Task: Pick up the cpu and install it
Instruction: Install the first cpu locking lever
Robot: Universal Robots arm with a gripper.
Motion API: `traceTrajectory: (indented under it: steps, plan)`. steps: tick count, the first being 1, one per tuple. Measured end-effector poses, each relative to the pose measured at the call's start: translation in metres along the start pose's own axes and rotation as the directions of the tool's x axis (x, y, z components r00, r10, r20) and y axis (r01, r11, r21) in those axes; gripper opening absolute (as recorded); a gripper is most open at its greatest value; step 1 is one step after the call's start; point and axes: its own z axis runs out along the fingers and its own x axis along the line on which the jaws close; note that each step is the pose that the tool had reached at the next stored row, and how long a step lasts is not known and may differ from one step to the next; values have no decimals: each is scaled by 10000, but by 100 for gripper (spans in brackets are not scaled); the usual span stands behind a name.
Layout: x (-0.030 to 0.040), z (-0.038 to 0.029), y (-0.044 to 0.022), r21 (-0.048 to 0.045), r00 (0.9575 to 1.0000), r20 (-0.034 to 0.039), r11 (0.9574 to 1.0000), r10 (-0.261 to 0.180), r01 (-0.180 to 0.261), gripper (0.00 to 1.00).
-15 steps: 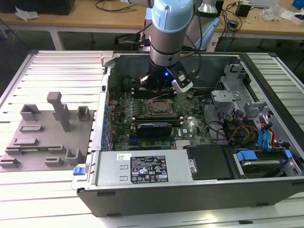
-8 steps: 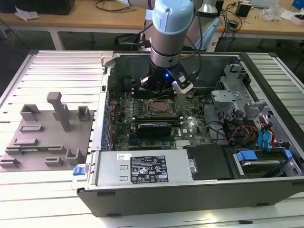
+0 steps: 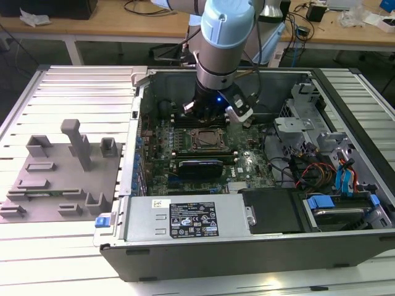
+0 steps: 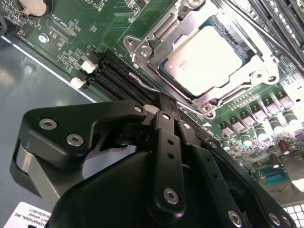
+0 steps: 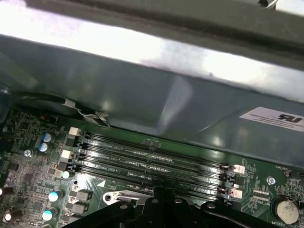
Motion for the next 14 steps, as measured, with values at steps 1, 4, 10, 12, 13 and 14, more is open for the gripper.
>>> traceTrajectory:
  steps: [1, 4, 10, 12, 13, 14]
  plan:
    - [-16, 6, -5, -4, 10000, -17, 10000, -70, 70, 11]
    - [-55, 18, -21, -11, 9998, -53, 9998, -216, 216, 11]
    - [-108, 34, -61, -30, 9987, -122, 9988, -496, 496, 11]
    - [-117, 37, -73, -34, 9982, -143, 9983, -578, 577, 11]
    - [-122, 39, -79, -38, 9979, -154, 9981, -621, 621, 11]
    - [-125, 40, -86, -43, 9976, -164, 9978, -666, 666, 11]
